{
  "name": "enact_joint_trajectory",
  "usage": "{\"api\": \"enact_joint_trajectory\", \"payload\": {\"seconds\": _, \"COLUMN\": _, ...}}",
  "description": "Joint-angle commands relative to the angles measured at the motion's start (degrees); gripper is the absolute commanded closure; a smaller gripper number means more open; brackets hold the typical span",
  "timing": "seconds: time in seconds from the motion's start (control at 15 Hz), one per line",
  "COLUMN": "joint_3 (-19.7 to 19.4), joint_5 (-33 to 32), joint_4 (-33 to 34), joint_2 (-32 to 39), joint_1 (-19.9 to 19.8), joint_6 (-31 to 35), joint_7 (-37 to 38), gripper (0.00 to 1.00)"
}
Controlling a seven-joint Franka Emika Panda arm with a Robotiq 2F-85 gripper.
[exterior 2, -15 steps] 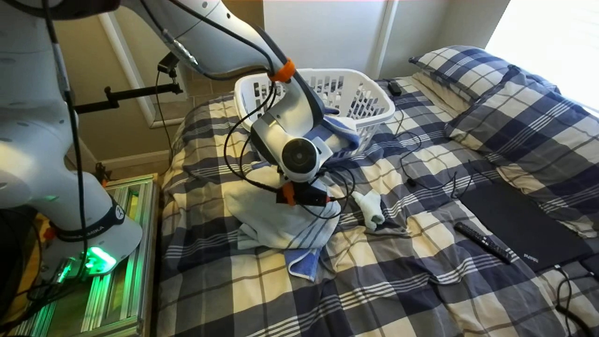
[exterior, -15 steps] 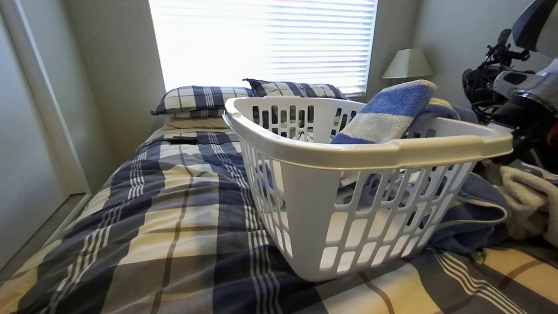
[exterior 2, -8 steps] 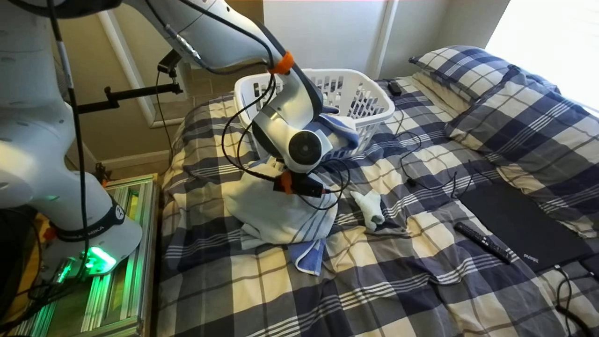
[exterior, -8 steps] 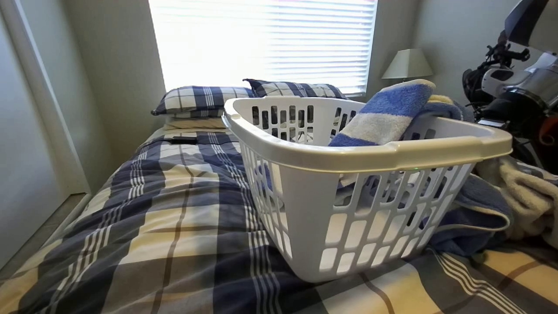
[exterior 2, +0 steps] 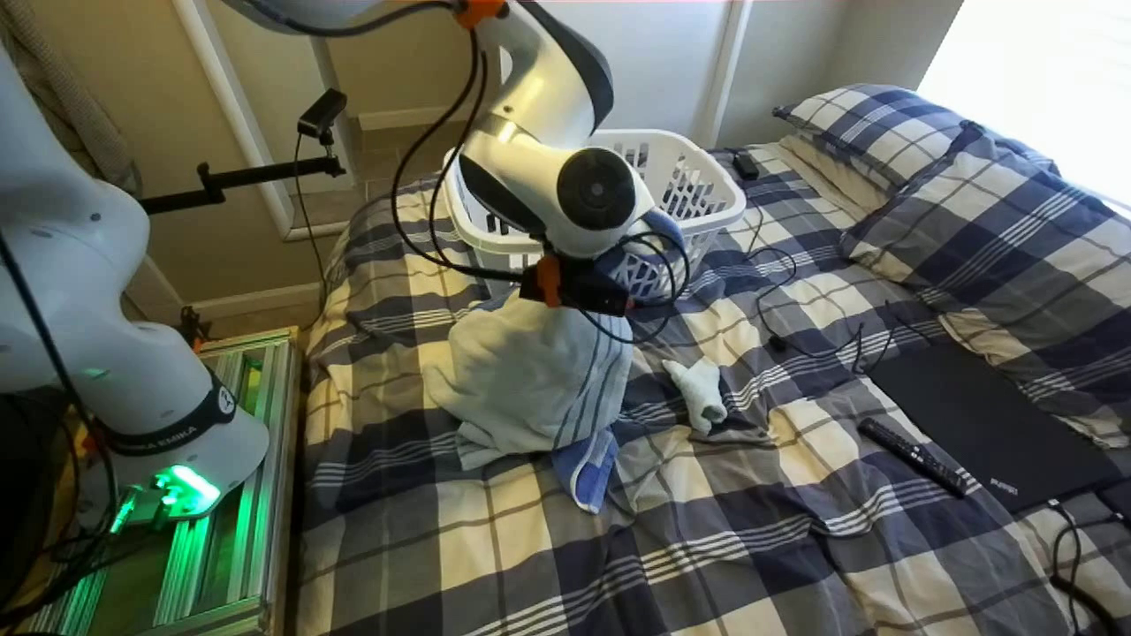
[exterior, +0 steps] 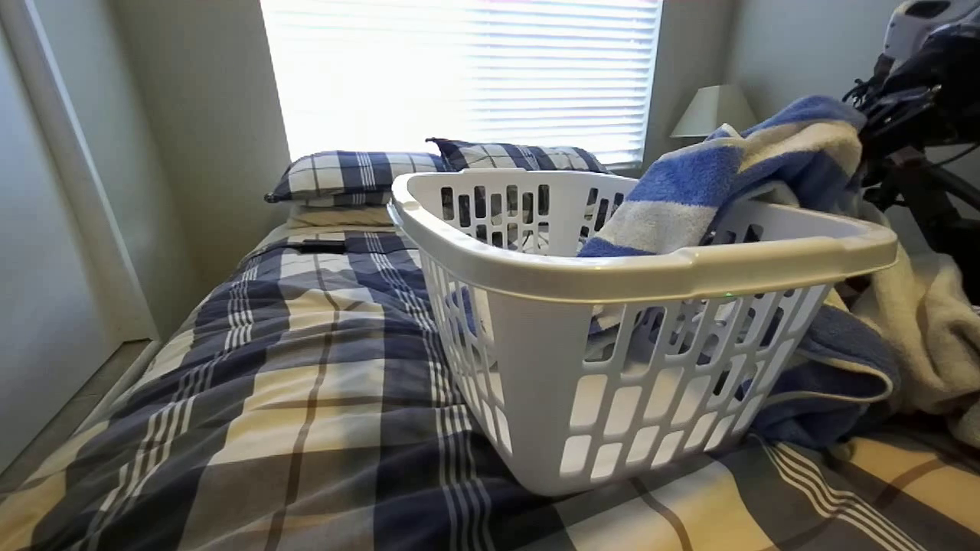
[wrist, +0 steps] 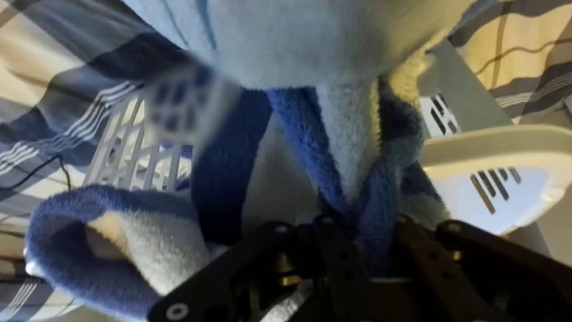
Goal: Remove the white and blue towel from the bed and put it on the table
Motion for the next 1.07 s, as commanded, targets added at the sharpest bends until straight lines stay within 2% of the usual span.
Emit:
{"api": "enact_joint_trajectory", "payload": {"seconds": 0.0, "joint_3": -0.8, "joint_5": -0.6, "joint_4": 0.2, "joint_2": -9.9, "joint_1": -0.5, "joint_6": -4.9, "joint_7": 1.5, "gripper": 0.96}}
{"api": "enact_joint_trajectory", "payload": {"seconds": 0.4, "joint_3": 0.8, "joint_5": 1.1, "joint_4": 9.8, "joint_2": -16.0, "joint_1": 3.0, "joint_6": -3.2, "joint_7": -2.2, "gripper": 0.96}}
{"api": "enact_joint_trajectory", "payload": {"seconds": 0.8, "joint_3": 3.7, "joint_5": 5.1, "joint_4": 21.0, "joint_2": -14.8, "joint_1": 7.7, "joint_6": 0.3, "joint_7": -6.8, "gripper": 0.95}}
{"api": "enact_joint_trajectory", "payload": {"seconds": 0.87, "joint_3": 4.0, "joint_5": 6.2, "joint_4": 21.8, "joint_2": -14.4, "joint_1": 8.2, "joint_6": -1.2, "joint_7": -5.9, "gripper": 0.95}}
{"api": "enact_joint_trajectory", "payload": {"seconds": 0.93, "joint_3": 4.2, "joint_5": 5.2, "joint_4": 22.2, "joint_2": -13.3, "joint_1": 8.4, "joint_6": -4.0, "joint_7": -1.7, "gripper": 0.96}}
{"api": "enact_joint_trajectory", "payload": {"seconds": 1.0, "joint_3": 4.0, "joint_5": 3.3, "joint_4": 19.2, "joint_2": -15.4, "joint_1": 7.8, "joint_6": -1.6, "joint_7": -3.3, "gripper": 0.84}}
